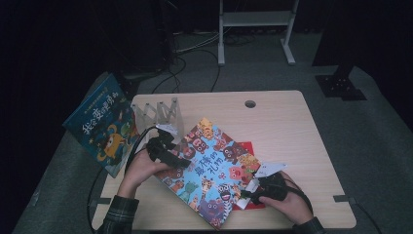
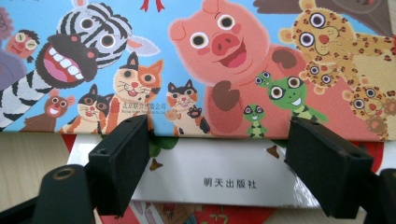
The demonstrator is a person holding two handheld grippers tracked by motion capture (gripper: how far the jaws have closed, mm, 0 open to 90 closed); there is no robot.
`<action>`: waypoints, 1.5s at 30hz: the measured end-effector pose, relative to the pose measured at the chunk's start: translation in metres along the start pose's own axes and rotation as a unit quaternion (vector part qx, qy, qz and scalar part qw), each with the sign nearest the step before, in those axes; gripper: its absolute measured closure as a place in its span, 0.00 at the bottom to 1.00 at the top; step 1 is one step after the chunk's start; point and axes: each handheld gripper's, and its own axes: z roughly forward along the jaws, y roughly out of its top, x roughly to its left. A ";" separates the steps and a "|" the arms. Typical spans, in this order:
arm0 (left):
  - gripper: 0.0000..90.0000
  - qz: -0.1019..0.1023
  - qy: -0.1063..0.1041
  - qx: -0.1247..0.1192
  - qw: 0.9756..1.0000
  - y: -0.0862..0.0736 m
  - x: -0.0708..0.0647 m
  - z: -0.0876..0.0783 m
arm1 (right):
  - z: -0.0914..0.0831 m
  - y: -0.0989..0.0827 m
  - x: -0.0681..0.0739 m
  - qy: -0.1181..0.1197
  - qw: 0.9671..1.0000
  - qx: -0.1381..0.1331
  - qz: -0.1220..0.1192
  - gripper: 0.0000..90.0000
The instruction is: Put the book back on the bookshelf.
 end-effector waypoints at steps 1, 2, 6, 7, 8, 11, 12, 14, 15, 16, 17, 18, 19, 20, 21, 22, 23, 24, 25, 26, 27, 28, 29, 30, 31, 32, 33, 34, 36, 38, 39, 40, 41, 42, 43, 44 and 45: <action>0.05 0.003 0.002 0.001 1.000 0.003 -0.001 -0.002 | 0.001 0.001 0.000 -0.002 1.000 -0.001 -0.003 0.23; 0.05 0.005 0.003 0.001 1.000 0.005 -0.002 -0.005 | 0.002 0.002 0.001 -0.002 1.000 0.000 -0.001 0.23; 0.08 0.014 0.008 0.001 1.000 0.015 -0.005 -0.015 | 0.005 0.005 0.003 -0.005 1.000 -0.001 0.004 0.22; 0.09 0.018 0.007 0.001 1.000 0.018 -0.006 -0.018 | 0.006 0.006 0.003 -0.006 1.000 -0.001 0.005 0.22; 0.12 0.019 0.005 0.002 1.000 0.021 -0.006 -0.022 | 0.007 0.007 0.004 -0.007 1.000 -0.002 0.003 0.22; 0.16 0.026 0.000 -0.001 1.000 0.030 -0.009 -0.030 | 0.010 0.009 0.004 -0.010 1.000 -0.004 0.001 0.22; 0.18 0.029 0.003 -0.002 1.000 0.033 -0.010 -0.032 | 0.010 0.010 0.005 -0.011 1.000 -0.004 0.002 0.22; 0.22 0.030 0.003 0.003 1.000 0.039 -0.011 -0.035 | 0.012 0.012 0.005 -0.012 1.000 -0.004 -0.001 0.22; 0.24 0.030 0.002 0.002 1.000 0.042 -0.012 -0.037 | 0.013 0.012 0.005 -0.013 1.000 -0.005 0.000 0.22; 0.26 0.030 0.001 0.003 1.000 0.045 -0.012 -0.038 | 0.013 0.013 0.005 -0.014 1.000 -0.005 -0.002 0.21; 0.28 0.029 0.000 0.002 1.000 0.047 -0.013 -0.040 | 0.014 0.013 0.006 -0.015 1.000 -0.005 0.001 0.21; 0.31 0.030 -0.001 0.001 1.000 0.050 -0.014 -0.042 | 0.014 0.014 0.006 -0.016 1.000 -0.005 0.000 0.21; 0.33 0.032 -0.004 0.001 0.999 0.052 -0.014 -0.043 | 0.015 0.014 0.006 -0.017 1.000 -0.006 -0.001 0.21; 0.35 0.032 -0.006 0.000 0.999 0.055 -0.015 -0.044 | 0.015 0.015 0.007 -0.018 1.000 -0.007 0.000 0.21; 0.37 0.035 -0.008 0.002 0.999 0.057 -0.016 -0.045 | 0.016 0.015 0.007 -0.019 1.000 -0.007 0.000 0.21; 0.39 0.039 -0.010 0.002 0.999 0.059 -0.018 -0.045 | 0.016 0.015 0.007 -0.019 1.000 -0.009 -0.001 0.21; 0.41 0.042 -0.010 0.002 0.999 0.061 -0.019 -0.046 | 0.017 0.015 0.007 -0.019 1.000 -0.009 -0.002 0.20; 0.43 0.045 -0.011 0.003 0.999 0.064 -0.021 -0.047 | 0.017 0.015 0.007 -0.018 1.000 -0.009 -0.002 0.20; 0.46 0.049 -0.012 0.007 0.999 0.066 -0.022 -0.048 | 0.017 0.015 0.007 -0.018 1.000 -0.010 0.000 0.20; 0.48 0.053 -0.011 0.009 0.999 0.068 -0.023 -0.049 | 0.018 0.016 0.007 -0.019 1.000 -0.013 0.001 0.20; 0.51 0.053 -0.011 0.011 0.998 0.070 -0.024 -0.049 | 0.019 0.016 0.007 -0.019 1.000 -0.013 0.002 0.19; 0.54 0.054 -0.010 0.012 0.998 0.072 -0.025 -0.050 | 0.020 0.017 0.008 -0.019 1.000 -0.014 0.002 0.19; 0.57 0.057 -0.012 0.011 0.998 0.074 -0.026 -0.050 | 0.022 0.018 0.009 -0.019 1.000 -0.016 -0.001 0.19; 0.60 0.061 -0.009 0.013 0.998 0.076 -0.027 -0.050 | 0.023 0.019 0.010 -0.018 1.000 -0.018 -0.002 0.19; 0.62 0.061 -0.006 0.015 0.998 0.077 -0.028 -0.050 | 0.024 0.019 0.011 -0.018 1.000 -0.021 -0.006 0.18; 0.63 0.064 -0.003 0.018 0.998 0.079 -0.028 -0.050 | 0.025 0.020 0.012 -0.019 1.000 -0.023 -0.003 0.18; 0.63 0.063 -0.002 0.020 0.998 0.081 -0.029 -0.050 | 0.026 0.020 0.012 -0.020 0.999 -0.025 0.000 0.18; 0.63 0.065 -0.003 0.023 0.998 0.083 -0.030 -0.050 | 0.027 0.021 0.012 -0.019 0.999 -0.026 0.001 0.18; 0.64 0.065 -0.005 0.025 0.998 0.087 -0.032 -0.050 | 0.028 0.022 0.013 -0.020 0.999 -0.028 0.003 0.18; 0.66 0.061 -0.009 0.030 0.998 0.090 -0.032 -0.051 | 0.029 0.022 0.013 -0.022 0.999 -0.029 0.002 0.18; 0.67 0.055 -0.010 0.032 0.998 0.091 -0.032 -0.051 | 0.030 0.022 0.013 -0.022 0.999 -0.030 0.003 0.18; 0.68 0.052 -0.013 0.034 0.998 0.092 -0.031 -0.051 | 0.030 0.022 0.013 -0.022 0.999 -0.030 0.004 0.18; 0.69 0.049 -0.015 0.035 0.998 0.093 -0.031 -0.052 | 0.030 0.022 0.013 -0.023 0.999 -0.030 0.004 0.18; 0.69 0.046 -0.016 0.037 0.998 0.094 -0.031 -0.052 | 0.030 0.022 0.013 -0.023 0.999 -0.030 0.004 0.18; 0.70 0.043 -0.018 0.037 0.998 0.095 -0.031 -0.052 | 0.030 0.022 0.013 -0.023 0.999 -0.031 0.004 0.18; 0.71 0.041 -0.019 0.038 0.998 0.096 -0.032 -0.052 | 0.030 0.022 0.013 -0.023 0.999 -0.031 0.004 0.19; 0.71 0.041 -0.017 0.040 0.998 0.098 -0.033 -0.053 | 0.030 0.023 0.013 -0.023 0.999 -0.032 0.005 0.19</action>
